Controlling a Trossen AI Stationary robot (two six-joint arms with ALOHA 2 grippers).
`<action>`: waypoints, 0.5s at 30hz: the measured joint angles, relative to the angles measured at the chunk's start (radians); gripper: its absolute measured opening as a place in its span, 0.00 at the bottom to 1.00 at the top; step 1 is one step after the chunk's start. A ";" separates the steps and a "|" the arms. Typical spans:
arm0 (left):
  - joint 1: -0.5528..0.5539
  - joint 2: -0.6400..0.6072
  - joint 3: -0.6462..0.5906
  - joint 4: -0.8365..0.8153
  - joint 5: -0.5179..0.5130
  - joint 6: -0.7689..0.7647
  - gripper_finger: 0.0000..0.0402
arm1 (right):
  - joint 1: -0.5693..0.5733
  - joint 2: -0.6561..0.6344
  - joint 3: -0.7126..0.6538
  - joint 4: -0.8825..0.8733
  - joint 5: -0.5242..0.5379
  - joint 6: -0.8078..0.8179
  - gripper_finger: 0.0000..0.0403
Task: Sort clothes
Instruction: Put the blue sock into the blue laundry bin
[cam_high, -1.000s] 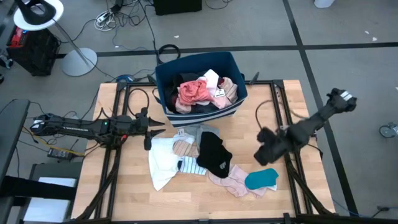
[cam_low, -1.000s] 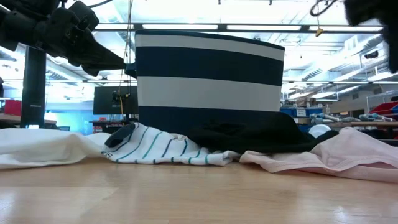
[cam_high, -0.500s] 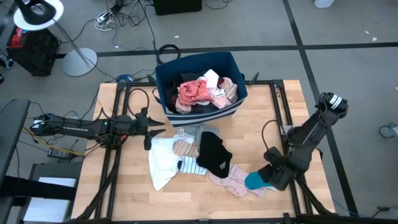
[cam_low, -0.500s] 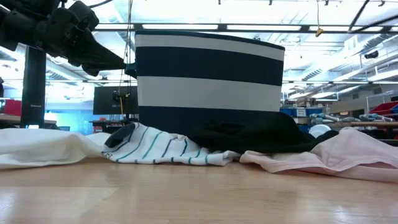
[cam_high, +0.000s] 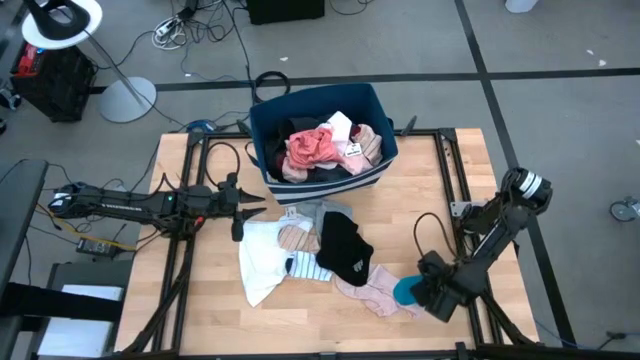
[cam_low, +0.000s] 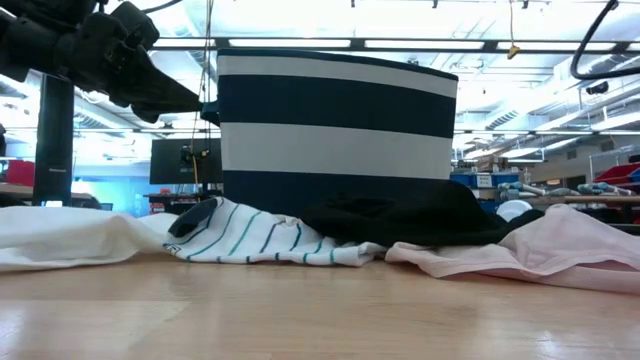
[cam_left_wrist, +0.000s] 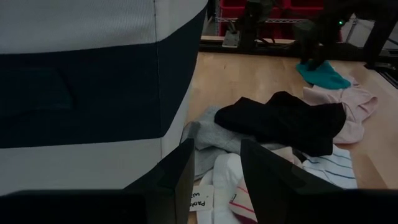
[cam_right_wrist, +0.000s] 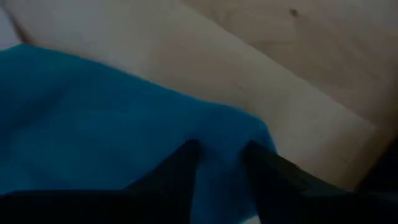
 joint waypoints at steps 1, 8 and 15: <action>0.000 0.000 0.000 0.000 0.000 0.000 0.34 | 0.000 -0.004 0.000 0.003 0.016 -0.005 0.18; 0.000 0.000 0.000 0.000 0.000 -0.019 0.34 | -0.032 -0.156 0.049 -0.182 0.221 -0.018 0.02; 0.000 0.000 0.000 0.000 0.000 -0.019 0.34 | -0.119 -0.277 0.235 -0.570 0.400 -0.129 0.01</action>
